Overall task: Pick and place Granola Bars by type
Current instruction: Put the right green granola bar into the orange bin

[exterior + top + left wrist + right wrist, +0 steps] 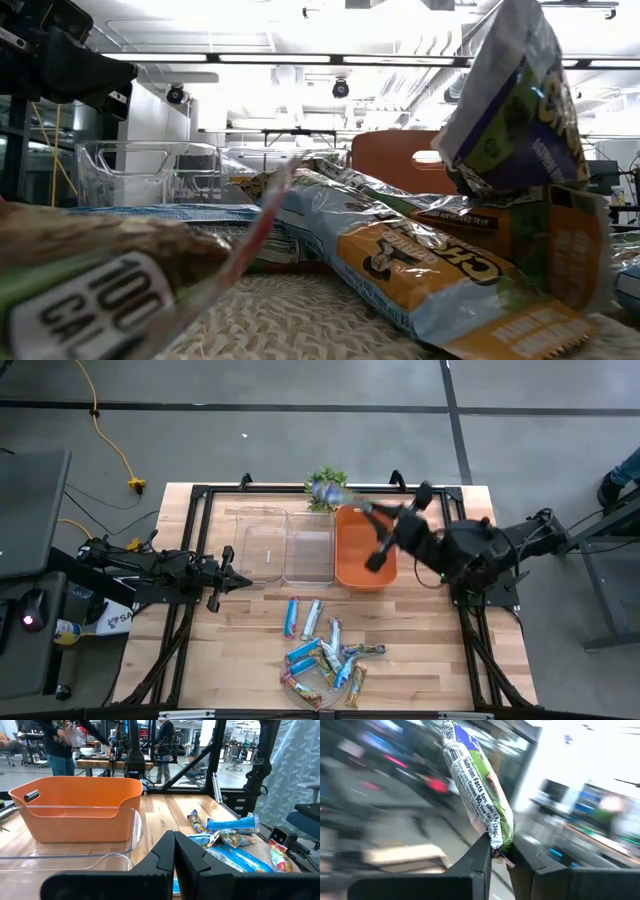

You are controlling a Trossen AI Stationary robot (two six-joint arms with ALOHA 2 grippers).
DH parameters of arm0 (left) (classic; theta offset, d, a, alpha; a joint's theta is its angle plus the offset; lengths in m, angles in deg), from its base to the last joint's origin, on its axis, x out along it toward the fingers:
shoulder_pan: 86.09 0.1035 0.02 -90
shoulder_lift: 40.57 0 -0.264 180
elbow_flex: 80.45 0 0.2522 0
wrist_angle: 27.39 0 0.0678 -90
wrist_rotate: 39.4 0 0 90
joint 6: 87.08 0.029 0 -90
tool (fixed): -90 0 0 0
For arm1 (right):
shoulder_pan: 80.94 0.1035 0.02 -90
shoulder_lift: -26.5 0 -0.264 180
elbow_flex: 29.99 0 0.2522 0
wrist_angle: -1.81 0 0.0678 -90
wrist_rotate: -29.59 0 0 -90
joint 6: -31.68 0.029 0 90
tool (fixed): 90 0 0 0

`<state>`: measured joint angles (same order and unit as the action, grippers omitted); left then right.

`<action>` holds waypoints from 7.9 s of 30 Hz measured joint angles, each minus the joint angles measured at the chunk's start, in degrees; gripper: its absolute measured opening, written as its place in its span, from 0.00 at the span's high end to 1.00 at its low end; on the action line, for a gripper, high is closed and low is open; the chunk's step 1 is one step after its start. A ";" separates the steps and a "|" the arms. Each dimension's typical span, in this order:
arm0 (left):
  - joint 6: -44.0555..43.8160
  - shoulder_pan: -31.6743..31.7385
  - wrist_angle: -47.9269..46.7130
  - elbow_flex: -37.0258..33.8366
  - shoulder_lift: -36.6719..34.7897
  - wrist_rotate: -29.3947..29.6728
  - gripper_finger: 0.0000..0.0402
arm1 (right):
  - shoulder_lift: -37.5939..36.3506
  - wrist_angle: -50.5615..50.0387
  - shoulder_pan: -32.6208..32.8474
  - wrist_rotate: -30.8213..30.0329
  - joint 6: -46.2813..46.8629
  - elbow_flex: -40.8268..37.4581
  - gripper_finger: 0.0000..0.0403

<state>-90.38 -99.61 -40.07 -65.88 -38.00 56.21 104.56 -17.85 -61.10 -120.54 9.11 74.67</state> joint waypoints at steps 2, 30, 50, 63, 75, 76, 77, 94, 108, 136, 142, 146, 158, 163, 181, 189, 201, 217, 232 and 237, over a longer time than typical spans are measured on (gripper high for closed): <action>0.01 0.00 0.00 -0.01 0.00 0.00 1.00 | 0.55 -5.83 -0.96 -6.34 0.00 3.12 0.90; 0.00 0.00 0.00 0.01 -0.02 0.00 1.00 | 12.21 -70.13 -18.30 11.94 69.20 5.68 0.91; 0.00 -0.01 0.00 0.01 0.00 0.00 1.00 | 24.82 -75.22 -25.01 40.40 63.07 5.68 0.93; 0.01 0.00 0.01 -0.01 -0.01 0.00 1.00 | 26.25 -77.02 -30.53 51.11 46.78 5.68 0.92; 0.00 -0.02 0.01 0.02 0.00 0.00 1.00 | 26.25 -78.14 -30.71 52.66 42.96 5.68 0.76; -0.01 -0.02 0.02 0.00 -0.02 0.00 1.00 | 26.25 -78.14 -30.71 52.61 43.03 5.68 0.74; -0.01 0.00 0.00 0.01 0.00 0.00 1.00 | 26.25 -78.15 -30.71 52.44 43.11 5.68 0.72; -0.01 -0.02 0.00 0.01 -0.02 0.00 1.00 | 17.23 -69.05 -25.51 51.59 37.97 5.81 0.66; 0.00 -0.01 0.01 -0.01 -0.02 0.00 1.00 | 8.04 -51.57 -12.00 57.99 24.48 5.81 0.66; -0.01 -0.02 0.00 0.02 -0.02 0.00 1.00 | 20.95 -48.83 16.27 56.86 16.07 5.80 0.66; -0.01 0.00 0.02 0.00 0.00 0.00 1.00 | 29.03 -45.15 17.51 57.35 16.04 5.79 0.66; 0.01 -0.02 0.02 0.01 -0.02 0.00 1.00 | 33.08 -43.92 17.73 58.64 14.96 5.75 0.66; -0.01 -0.02 0.00 0.02 -0.02 0.00 1.00 | 38.24 -41.29 16.00 62.12 10.95 5.72 0.59; 0.01 -0.02 0.00 0.01 -0.02 0.00 1.00 | 38.24 -40.72 14.31 61.74 10.14 5.72 0.52; -0.01 0.00 0.02 0.02 0.00 0.00 1.00 | 38.76 -29.20 13.51 59.26 7.62 -6.79 0.47; -0.01 0.00 0.02 0.00 -0.02 -0.01 1.00 | 38.76 -26.99 13.51 56.65 8.86 -7.49 0.48; -0.01 0.00 0.02 -0.01 -0.02 0.00 1.00 | 38.74 -27.25 13.51 56.40 11.28 -7.48 0.56; -0.01 -0.02 0.01 0.02 -0.01 0.00 1.00 | 38.74 -28.02 13.51 56.88 12.29 -7.46 0.81; -0.01 -0.02 0.00 -0.01 -0.02 0.00 1.00 | 38.67 -37.33 11.94 65.66 17.73 -3.38 0.90; 0.00 -0.02 0.00 0.02 -0.01 0.00 1.00 | 38.67 -41.74 10.10 71.52 17.84 1.56 0.91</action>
<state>-90.38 -99.63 -40.07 -65.87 -38.01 56.21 143.23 -59.58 -51.00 -49.02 26.95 76.23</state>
